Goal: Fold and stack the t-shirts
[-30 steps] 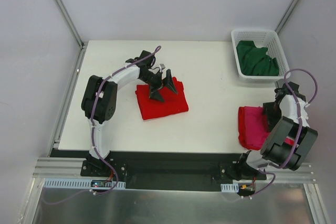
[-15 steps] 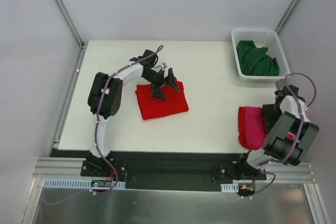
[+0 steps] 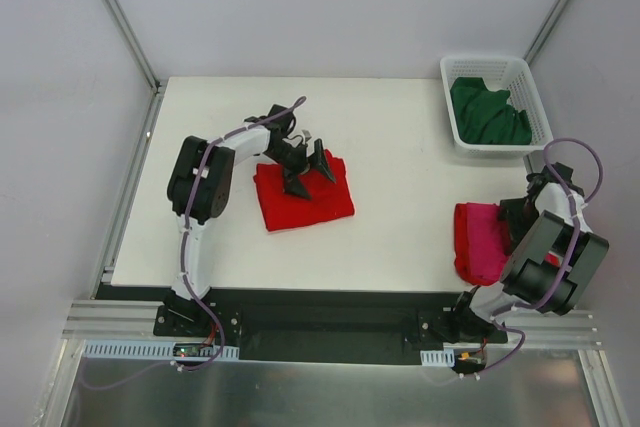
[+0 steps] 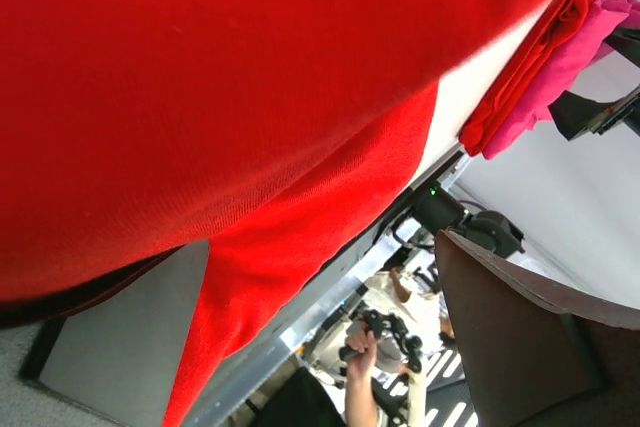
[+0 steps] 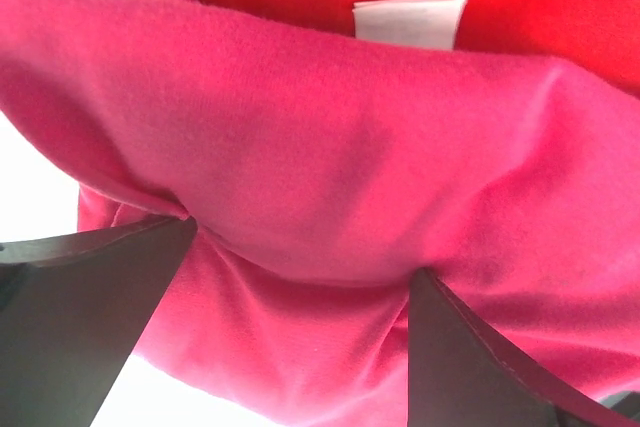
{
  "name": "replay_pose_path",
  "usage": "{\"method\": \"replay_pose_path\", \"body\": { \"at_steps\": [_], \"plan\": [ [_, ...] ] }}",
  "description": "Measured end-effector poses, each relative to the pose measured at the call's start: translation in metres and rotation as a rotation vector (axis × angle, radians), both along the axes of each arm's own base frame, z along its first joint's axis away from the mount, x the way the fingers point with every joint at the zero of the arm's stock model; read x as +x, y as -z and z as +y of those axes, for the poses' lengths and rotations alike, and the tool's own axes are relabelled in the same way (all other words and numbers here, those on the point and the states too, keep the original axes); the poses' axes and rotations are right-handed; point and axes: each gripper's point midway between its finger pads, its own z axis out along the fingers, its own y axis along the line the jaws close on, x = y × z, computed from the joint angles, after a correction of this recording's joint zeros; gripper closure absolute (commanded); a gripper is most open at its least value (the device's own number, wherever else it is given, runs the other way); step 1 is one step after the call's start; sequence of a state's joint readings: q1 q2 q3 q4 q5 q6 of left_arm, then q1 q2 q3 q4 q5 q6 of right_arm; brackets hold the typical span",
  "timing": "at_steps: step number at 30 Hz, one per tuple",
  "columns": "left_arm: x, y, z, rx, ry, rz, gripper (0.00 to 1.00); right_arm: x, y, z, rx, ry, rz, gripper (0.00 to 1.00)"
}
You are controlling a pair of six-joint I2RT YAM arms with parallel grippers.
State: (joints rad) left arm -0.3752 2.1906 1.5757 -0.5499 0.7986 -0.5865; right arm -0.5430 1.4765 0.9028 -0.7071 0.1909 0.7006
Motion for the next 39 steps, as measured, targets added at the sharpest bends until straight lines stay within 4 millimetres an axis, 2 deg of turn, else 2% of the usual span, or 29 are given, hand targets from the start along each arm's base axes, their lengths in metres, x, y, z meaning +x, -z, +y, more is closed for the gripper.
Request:
{"method": "replay_pose_path", "body": {
  "at_steps": [7,12,15,19,24,26,29,33,36,39],
  "plan": [
    [-0.001,0.000,0.044,0.041,-0.091,0.032,0.01,0.010,0.012,0.005,0.050,-0.010,-0.027,0.04],
    [0.000,-0.002,0.076,0.088,-0.147,0.008,0.01,0.022,0.013,0.009,0.066,-0.038,-0.042,0.04],
    [-0.001,-0.003,0.095,0.110,-0.180,-0.005,0.01,0.042,0.012,0.018,0.072,-0.097,-0.045,0.04],
    [-0.006,-0.009,0.116,0.120,-0.222,-0.018,0.01,0.081,0.010,0.040,0.086,-0.214,-0.053,0.04],
    [-0.009,-0.023,0.137,0.125,-0.275,-0.039,0.01,0.128,0.007,0.082,0.110,-0.390,-0.049,0.04],
    [-0.009,-0.028,0.142,0.123,-0.285,-0.053,0.01,0.137,0.006,0.100,0.125,-0.446,-0.023,0.04],
    [-0.009,-0.033,0.144,0.120,-0.286,-0.073,0.01,0.129,0.007,0.133,0.185,-0.543,0.085,0.04],
    [-0.014,-0.033,0.145,0.122,-0.279,-0.075,0.01,0.121,0.004,0.168,0.229,-0.615,0.185,0.04],
    [-0.017,-0.030,0.145,0.124,-0.276,-0.065,0.01,0.114,0.003,0.187,0.242,-0.672,0.223,0.04],
    [-0.017,-0.030,0.147,0.125,-0.282,-0.063,0.01,0.109,0.003,0.196,0.246,-0.707,0.239,0.04]
  ]
}}
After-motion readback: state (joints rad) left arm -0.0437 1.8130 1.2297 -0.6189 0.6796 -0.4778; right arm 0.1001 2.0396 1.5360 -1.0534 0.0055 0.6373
